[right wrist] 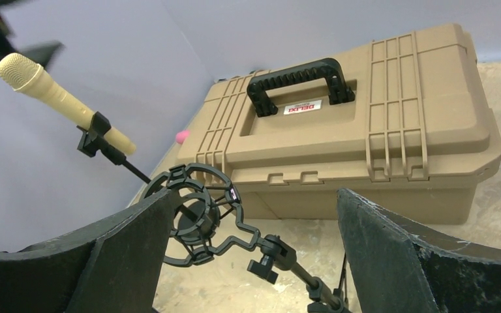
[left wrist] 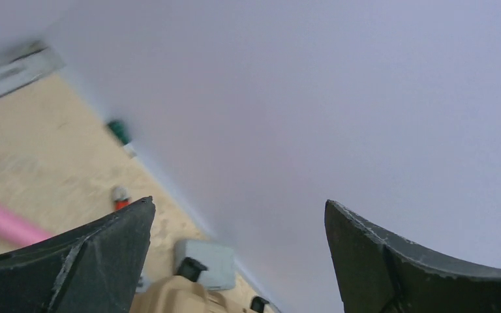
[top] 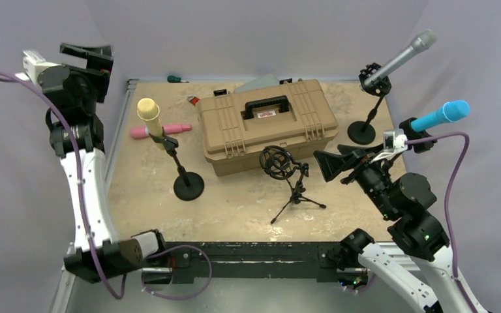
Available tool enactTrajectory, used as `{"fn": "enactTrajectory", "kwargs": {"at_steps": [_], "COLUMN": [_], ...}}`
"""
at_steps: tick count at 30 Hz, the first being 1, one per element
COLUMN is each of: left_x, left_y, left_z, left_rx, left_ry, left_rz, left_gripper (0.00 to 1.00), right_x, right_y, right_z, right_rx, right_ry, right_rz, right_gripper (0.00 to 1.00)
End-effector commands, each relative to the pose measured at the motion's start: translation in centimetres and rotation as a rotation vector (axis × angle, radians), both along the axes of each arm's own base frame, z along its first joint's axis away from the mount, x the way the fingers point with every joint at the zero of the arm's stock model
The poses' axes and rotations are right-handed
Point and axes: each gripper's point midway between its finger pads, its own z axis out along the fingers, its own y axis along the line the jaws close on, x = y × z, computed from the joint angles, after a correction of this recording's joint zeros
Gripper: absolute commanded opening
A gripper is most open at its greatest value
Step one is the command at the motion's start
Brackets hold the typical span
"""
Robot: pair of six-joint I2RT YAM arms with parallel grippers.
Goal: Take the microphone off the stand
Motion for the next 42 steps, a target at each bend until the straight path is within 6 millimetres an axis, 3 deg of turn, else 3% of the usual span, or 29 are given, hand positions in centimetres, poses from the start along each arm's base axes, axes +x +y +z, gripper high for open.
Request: {"fn": "enactTrajectory", "kwargs": {"at_steps": [1, 3, 5, 10, 13, 19, 22, 25, 34, 39, 42], "left_x": [-6.2, -8.0, -9.6, -13.6, -15.9, -18.3, -18.9, -19.4, -20.4, -20.8, -21.1], "left_y": [-7.3, -12.2, -17.0, -28.2, -32.7, -39.2, -41.2, -41.9, -42.4, -42.6, -43.0], "left_z": [13.6, 15.6, 16.2, 14.1, 11.8, 5.8, 2.4, -0.1, -3.7, -4.6, -5.4], "left_rx": [0.478, 0.535, 0.543, 0.594, 0.646, 0.731, 0.745, 0.739, 0.722, 0.693, 0.659], "left_ry": [-0.313, -0.422, -0.504, -0.574, -0.565, -0.497, -0.418, -0.365, -0.309, -0.299, -0.278], "left_rz": [-0.192, -0.363, -0.552, -0.97, -1.118, -1.343, -1.461, -1.526, -1.618, -1.646, -1.675], "left_gripper": [0.99, 0.98, 0.99, 0.99, 0.99, 0.98, 0.98, 0.98, 0.98, 0.98, 0.97], "right_x": [0.5, 0.6, 0.7, 0.7, 0.5, -1.3, -2.0, -2.4, -3.6, -3.0, -2.3], "right_y": [0.9, 1.2, 1.6, 2.1, 1.6, 1.7, 1.5, 1.0, 2.0, 2.5, 3.2], "right_z": [-0.2, -0.6, -1.1, -2.7, -3.9, -5.2, -7.5, -10.0, -15.5, -17.0, -18.2], "right_rx": [0.017, 0.023, 0.032, 0.043, 0.035, 0.079, 0.07, 0.075, 0.028, 0.018, 0.029], "right_ry": [0.004, 0.019, 0.036, 0.101, 0.152, 0.219, 0.299, 0.391, 0.584, 0.601, 0.606], "right_rz": [0.023, 0.034, 0.045, 0.057, 0.036, 0.081, 0.078, 0.04, 0.079, 0.081, 0.092], "right_gripper": [0.92, 0.91, 0.91, 0.89, 0.88, 0.86, 0.85, 0.84, 0.78, 0.77, 0.69]}}
